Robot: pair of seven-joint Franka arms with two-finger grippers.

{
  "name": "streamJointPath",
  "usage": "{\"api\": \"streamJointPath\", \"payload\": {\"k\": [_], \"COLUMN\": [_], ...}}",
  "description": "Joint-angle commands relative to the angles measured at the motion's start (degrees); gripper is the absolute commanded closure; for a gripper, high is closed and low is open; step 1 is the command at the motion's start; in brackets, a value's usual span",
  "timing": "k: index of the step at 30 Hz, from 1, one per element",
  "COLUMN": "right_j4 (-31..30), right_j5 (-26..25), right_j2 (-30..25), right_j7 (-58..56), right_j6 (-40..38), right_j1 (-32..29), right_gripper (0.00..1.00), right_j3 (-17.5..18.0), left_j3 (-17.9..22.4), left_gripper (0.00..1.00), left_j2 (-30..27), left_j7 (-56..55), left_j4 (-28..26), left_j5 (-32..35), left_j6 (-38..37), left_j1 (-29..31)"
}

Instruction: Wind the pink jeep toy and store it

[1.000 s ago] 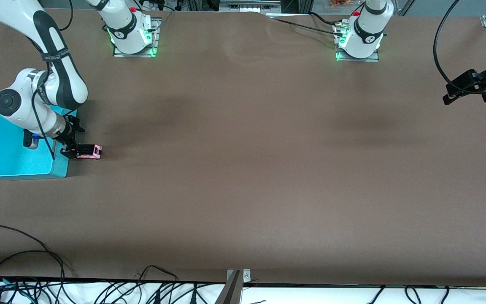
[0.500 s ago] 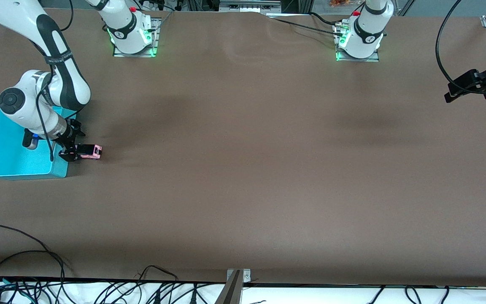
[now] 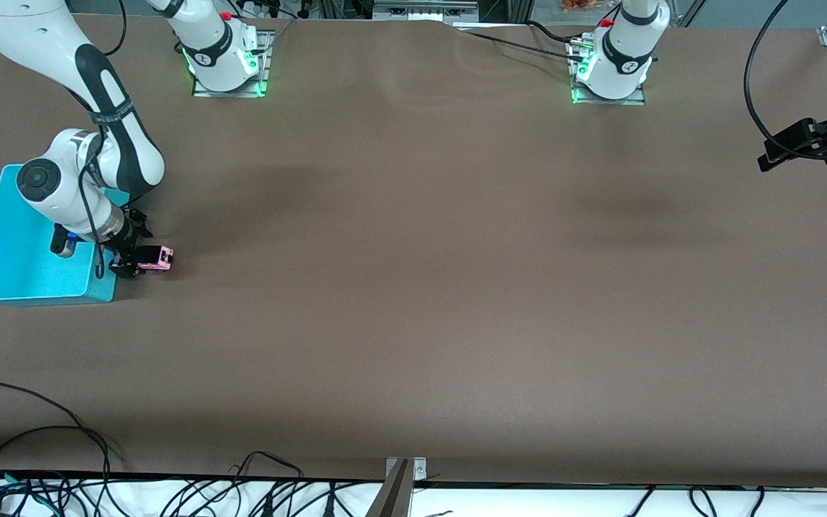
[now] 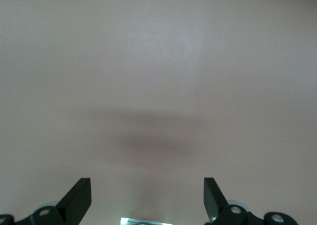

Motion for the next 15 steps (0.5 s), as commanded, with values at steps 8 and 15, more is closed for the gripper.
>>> {"api": "streamJointPath", "payload": {"k": [8,15], "right_j4": [0.1,7.2], "right_j5": [0.9,0.8], "right_j2": [-1.1,-1.3], "right_j7": [3.2,7.4], "right_j6": [1.1,-9.6], "right_j1": [0.1,3.4], "right_gripper": [0.78,0.79], "right_j3": [0.2,0.7], "left_j3": [-0.4,-0.3], "left_gripper": [0.0,0.0], "left_j2": [-0.2,-0.2], "left_j7": [-0.5,-0.5], "left_j4": [-0.1,0.0], "left_j5": [-0.8,-0.8], "left_j6": [-0.7,-0.7], "left_j1": [0.4,0.4]}}
